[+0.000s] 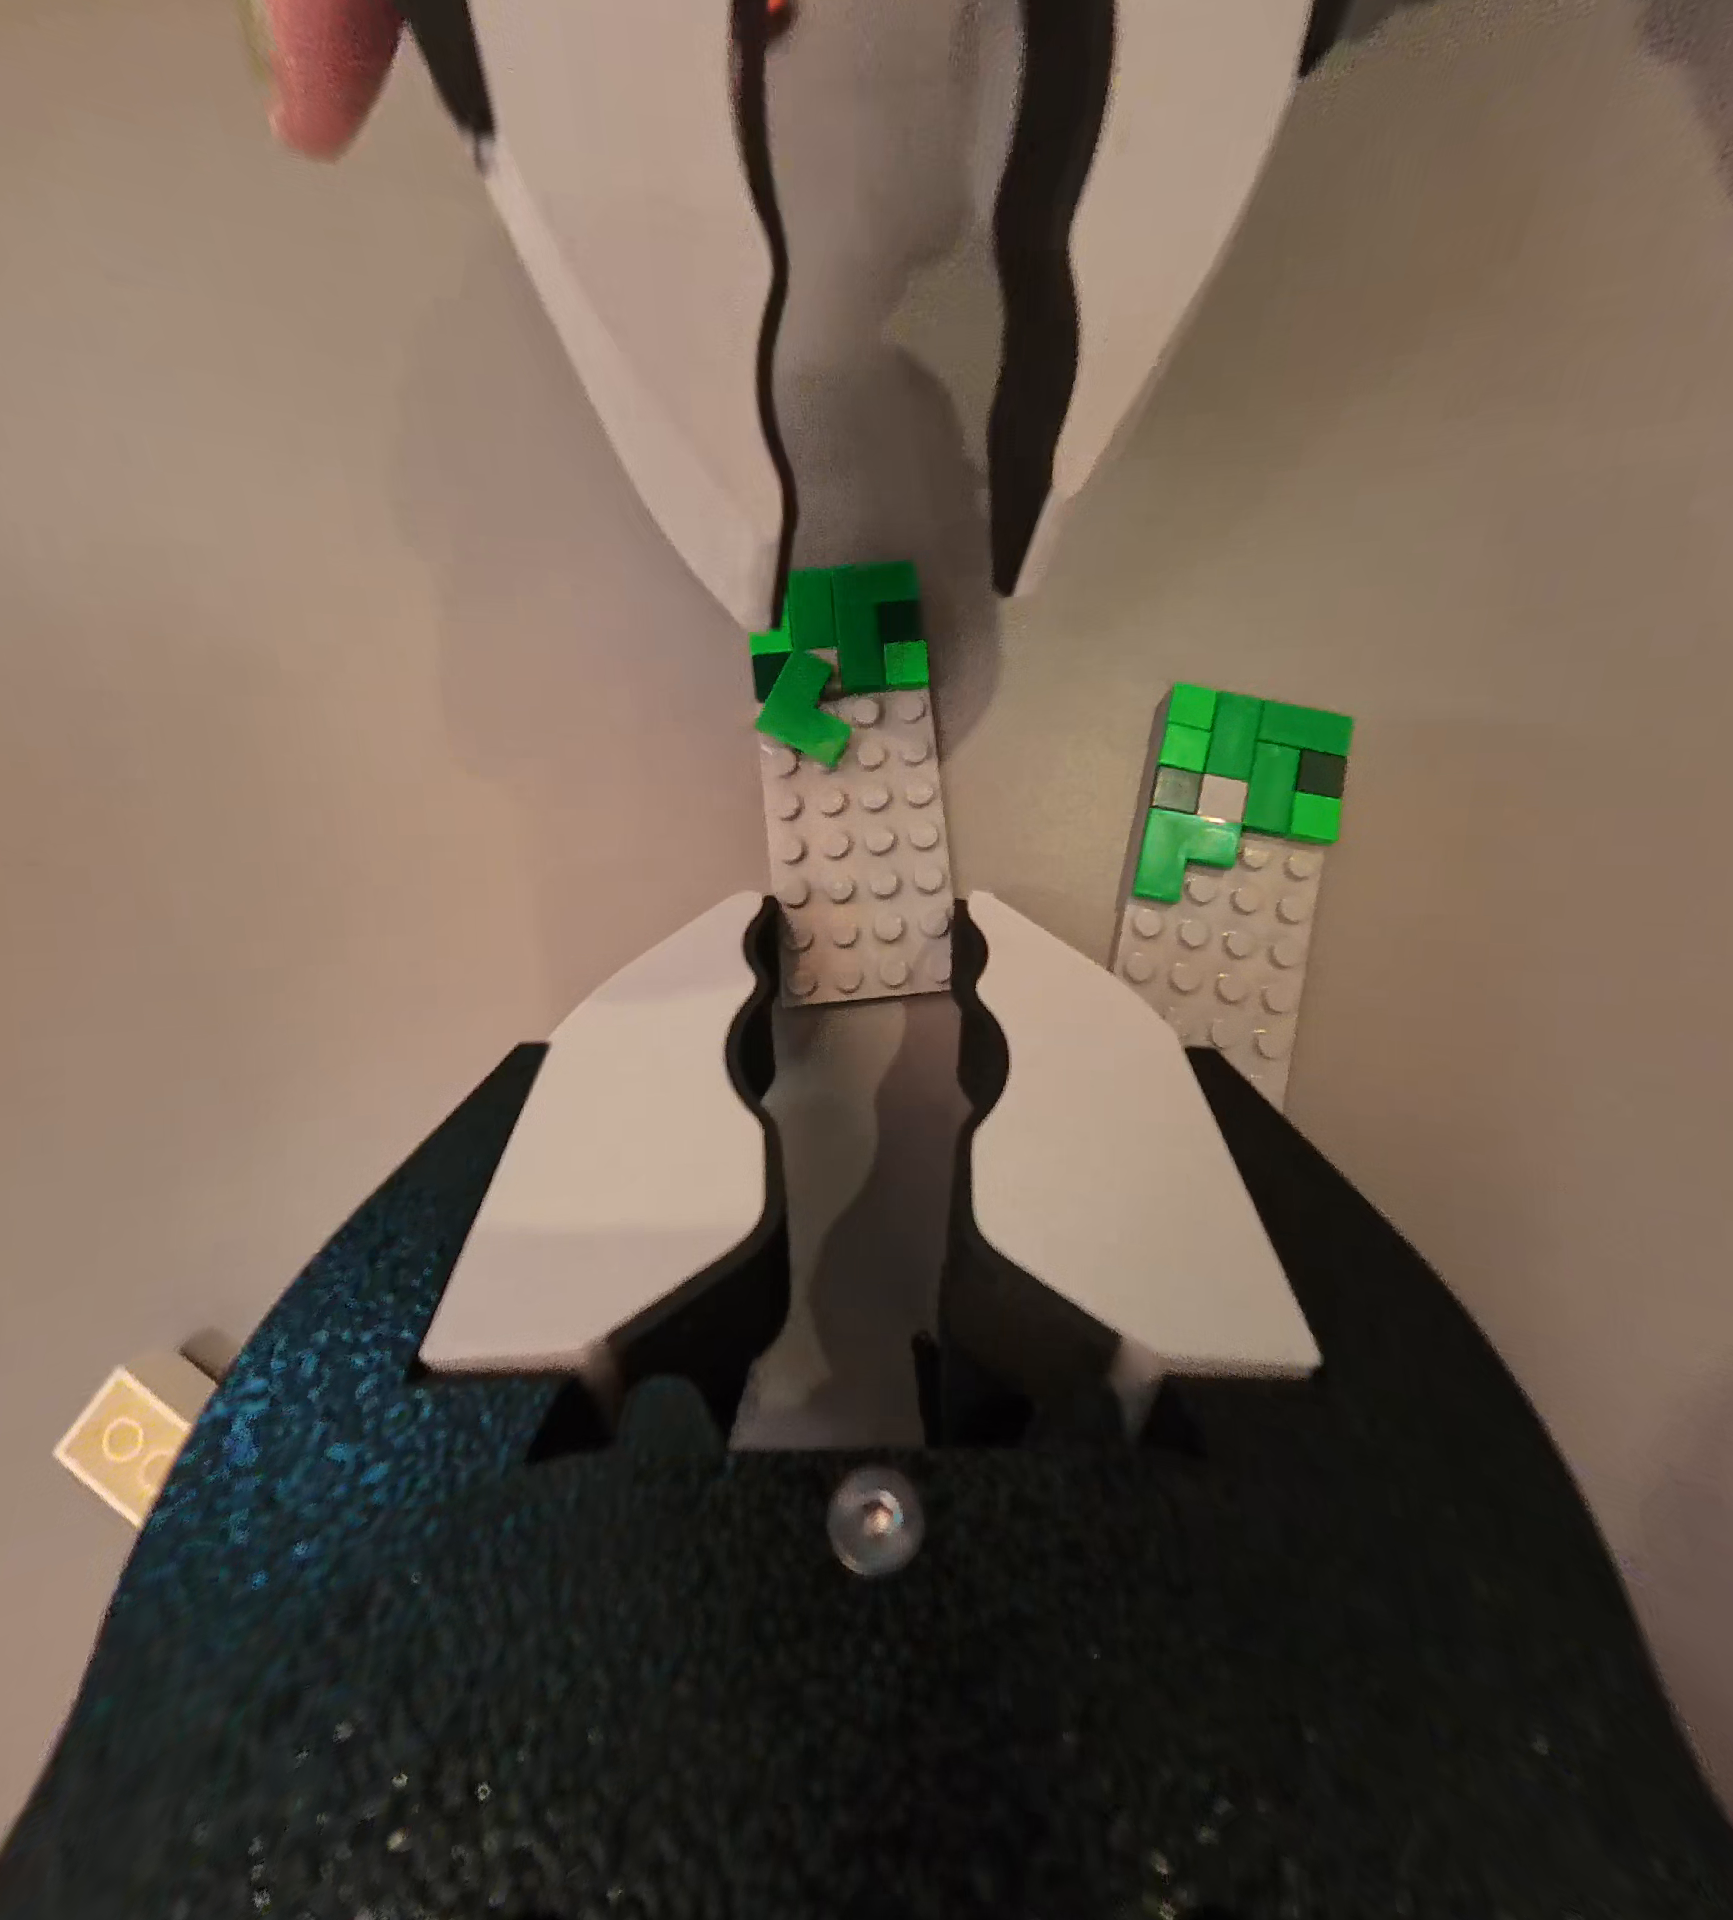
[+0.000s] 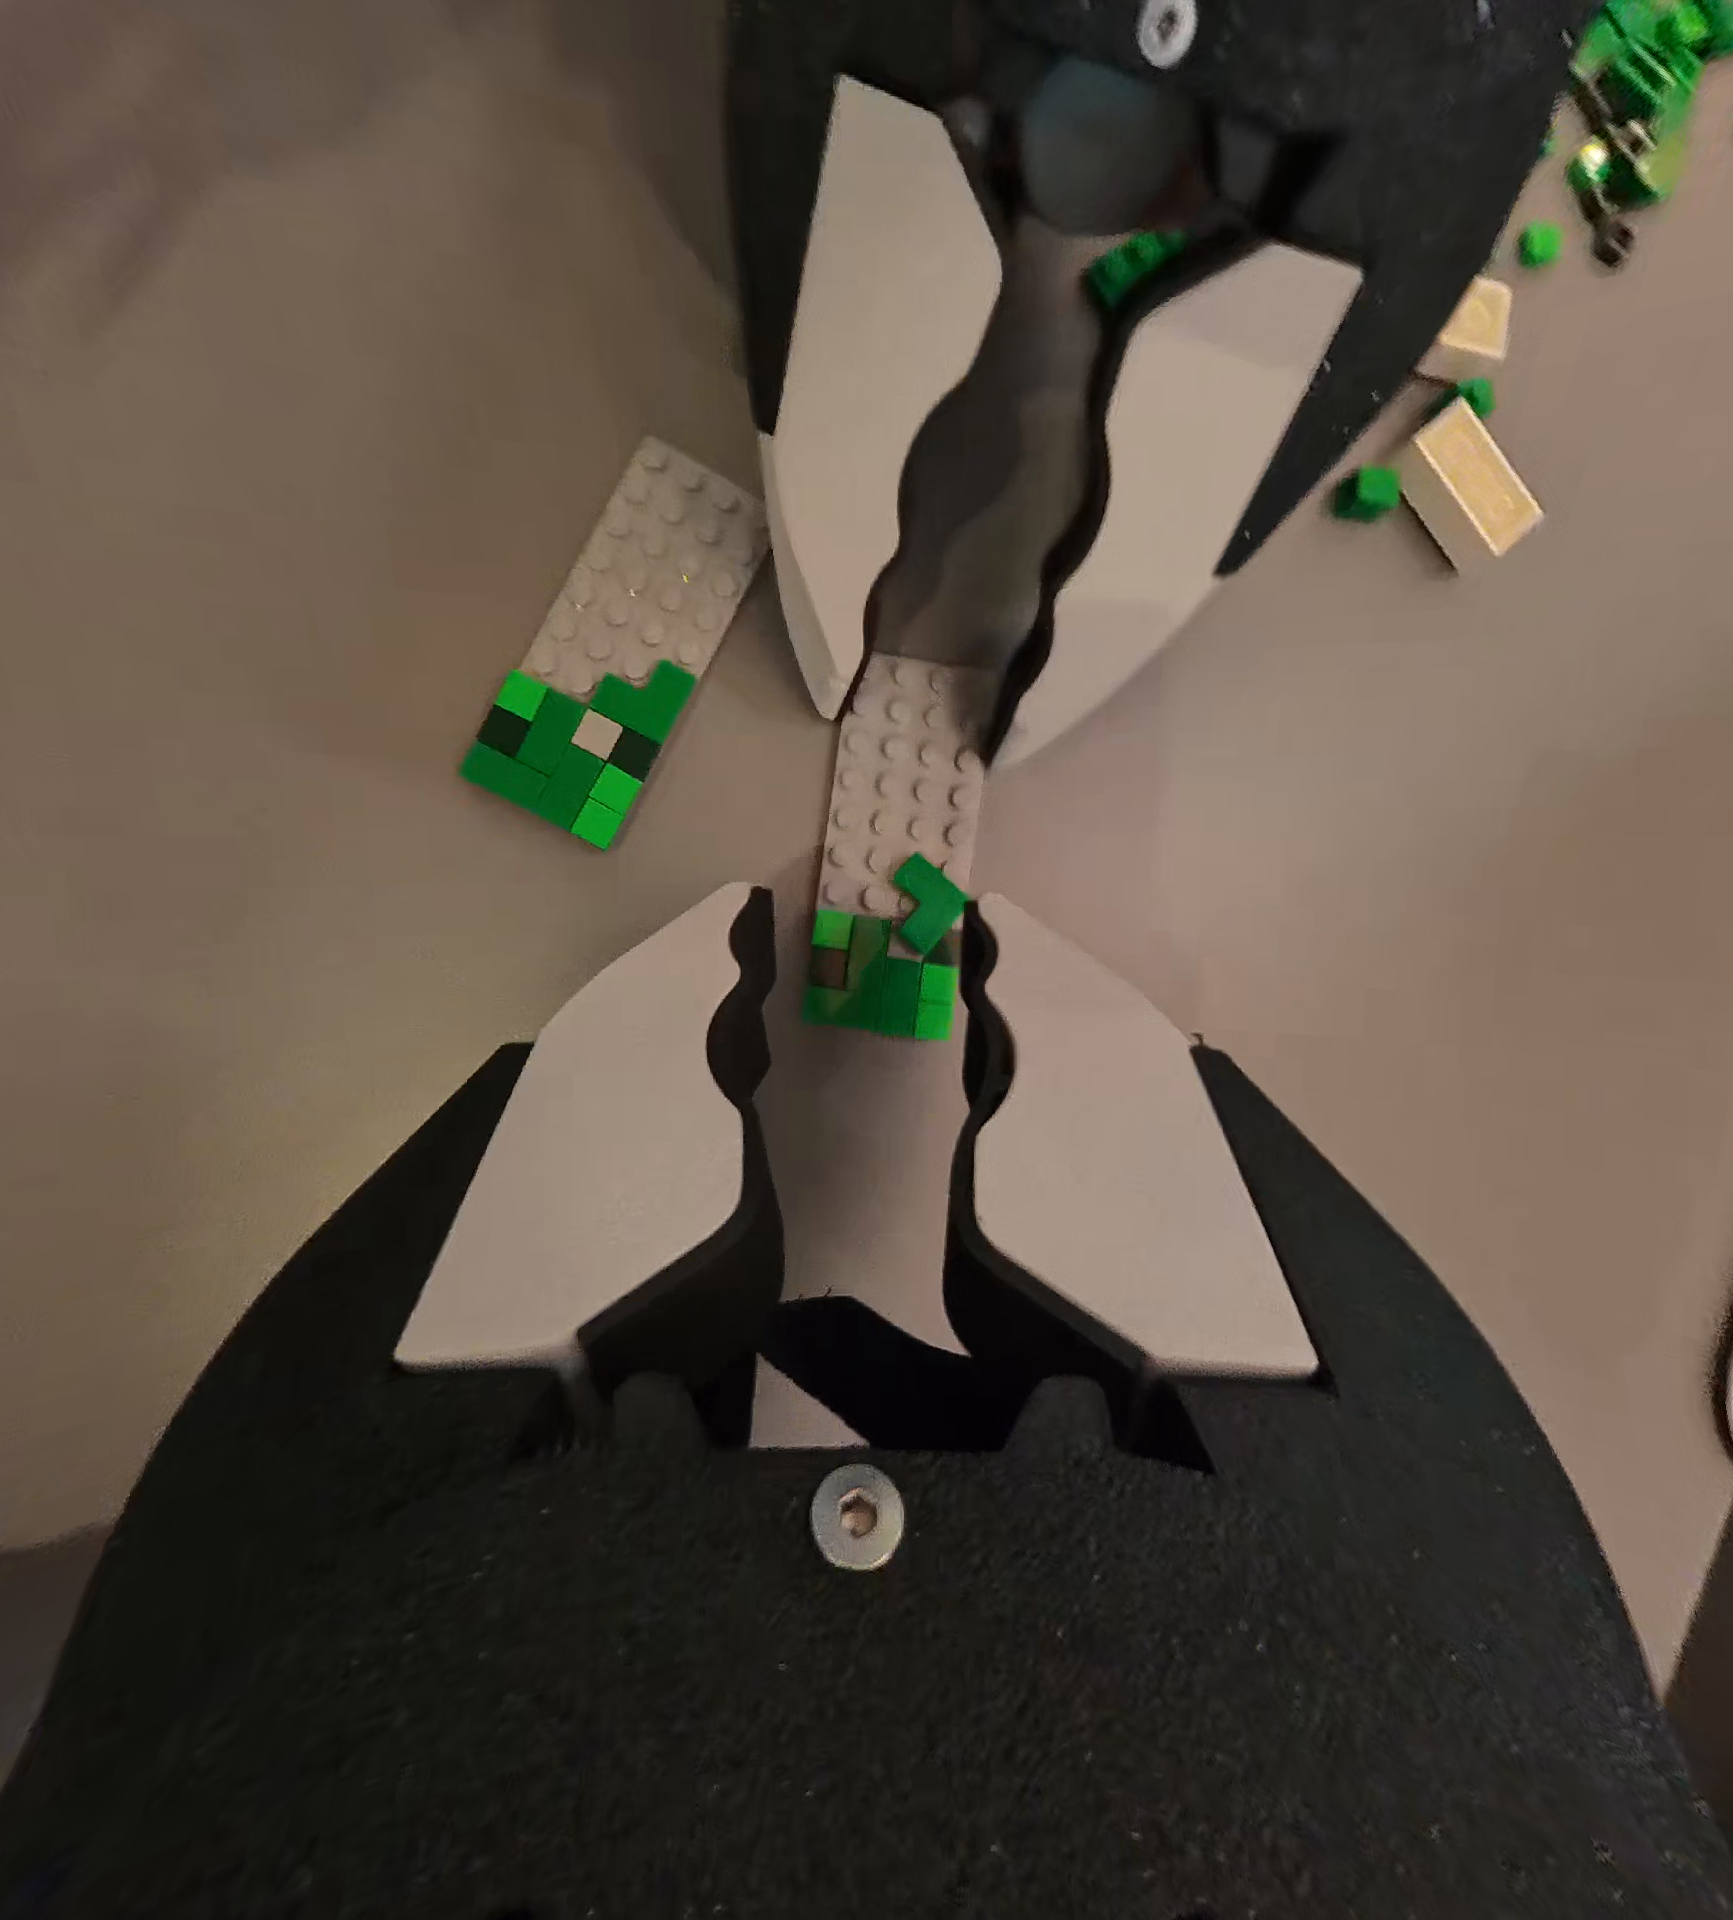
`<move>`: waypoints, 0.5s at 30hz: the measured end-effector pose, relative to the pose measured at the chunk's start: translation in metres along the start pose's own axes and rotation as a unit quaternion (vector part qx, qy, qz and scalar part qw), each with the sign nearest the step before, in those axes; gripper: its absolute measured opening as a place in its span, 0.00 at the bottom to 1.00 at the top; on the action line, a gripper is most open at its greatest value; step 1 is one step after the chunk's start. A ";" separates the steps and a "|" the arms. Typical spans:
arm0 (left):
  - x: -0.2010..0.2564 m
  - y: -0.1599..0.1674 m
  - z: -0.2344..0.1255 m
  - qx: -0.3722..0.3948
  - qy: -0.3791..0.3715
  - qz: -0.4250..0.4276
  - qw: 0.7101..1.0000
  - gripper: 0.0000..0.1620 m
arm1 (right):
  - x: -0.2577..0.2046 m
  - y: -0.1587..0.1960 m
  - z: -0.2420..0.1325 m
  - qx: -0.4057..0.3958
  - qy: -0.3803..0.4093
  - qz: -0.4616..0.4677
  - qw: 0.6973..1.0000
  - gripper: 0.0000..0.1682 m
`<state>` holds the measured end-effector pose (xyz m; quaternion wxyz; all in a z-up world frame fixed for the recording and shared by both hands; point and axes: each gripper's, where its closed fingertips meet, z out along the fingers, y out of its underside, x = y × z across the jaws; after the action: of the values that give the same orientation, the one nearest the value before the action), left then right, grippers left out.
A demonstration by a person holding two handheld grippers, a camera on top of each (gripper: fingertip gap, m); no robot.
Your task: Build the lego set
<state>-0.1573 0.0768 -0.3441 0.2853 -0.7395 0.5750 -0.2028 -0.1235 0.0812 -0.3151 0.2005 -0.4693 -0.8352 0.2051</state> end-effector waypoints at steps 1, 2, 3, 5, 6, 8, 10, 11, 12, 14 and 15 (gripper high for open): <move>0.000 0.000 0.000 -0.001 0.006 0.002 1.000 0.19 | 0.002 0.000 0.002 0.001 -0.014 -0.001 1.000 0.17; 0.000 0.000 0.000 -0.002 0.011 0.005 1.000 0.19 | 0.005 0.001 0.006 -0.007 -0.031 0.011 0.999 0.17; 0.000 0.000 0.000 -0.003 0.014 0.009 1.000 0.19 | 0.006 0.004 0.010 -0.018 -0.046 0.022 0.999 0.17; 0.000 0.000 0.000 -0.004 0.015 0.011 1.000 0.19 | 0.012 0.012 0.017 -0.042 -0.053 0.033 0.997 0.16; 0.000 0.000 0.000 -0.004 0.013 0.011 1.000 0.19 | 0.013 0.014 0.019 -0.049 -0.056 0.043 0.996 0.16; 0.000 0.000 0.000 -0.006 0.005 0.005 1.000 0.19 | 0.014 0.017 0.022 -0.057 -0.058 0.090 0.993 0.14; -0.001 0.000 0.000 -0.010 -0.011 -0.005 1.000 0.19 | 0.018 0.017 0.021 -0.060 -0.039 0.151 0.986 0.05; -0.001 -0.001 0.000 -0.011 -0.022 -0.008 1.000 0.19 | 0.017 0.017 0.021 -0.057 -0.030 0.165 0.984 0.05; 0.000 -0.002 0.000 -0.010 -0.033 -0.009 0.999 0.19 | 0.017 0.017 0.020 -0.054 -0.013 0.177 0.983 0.04; 0.002 -0.004 0.002 -0.008 -0.046 -0.016 0.999 0.19 | 0.016 0.018 0.019 -0.054 0.018 0.211 0.976 0.04; 0.003 -0.005 0.002 -0.009 -0.052 -0.018 0.998 0.19 | 0.016 0.018 0.019 -0.055 0.036 0.234 0.970 0.05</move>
<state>-0.1516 0.0753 -0.3429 0.3048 -0.7620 0.5474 -0.1640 -0.1283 0.1014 -0.3383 0.1508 -0.6691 -0.7044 0.1828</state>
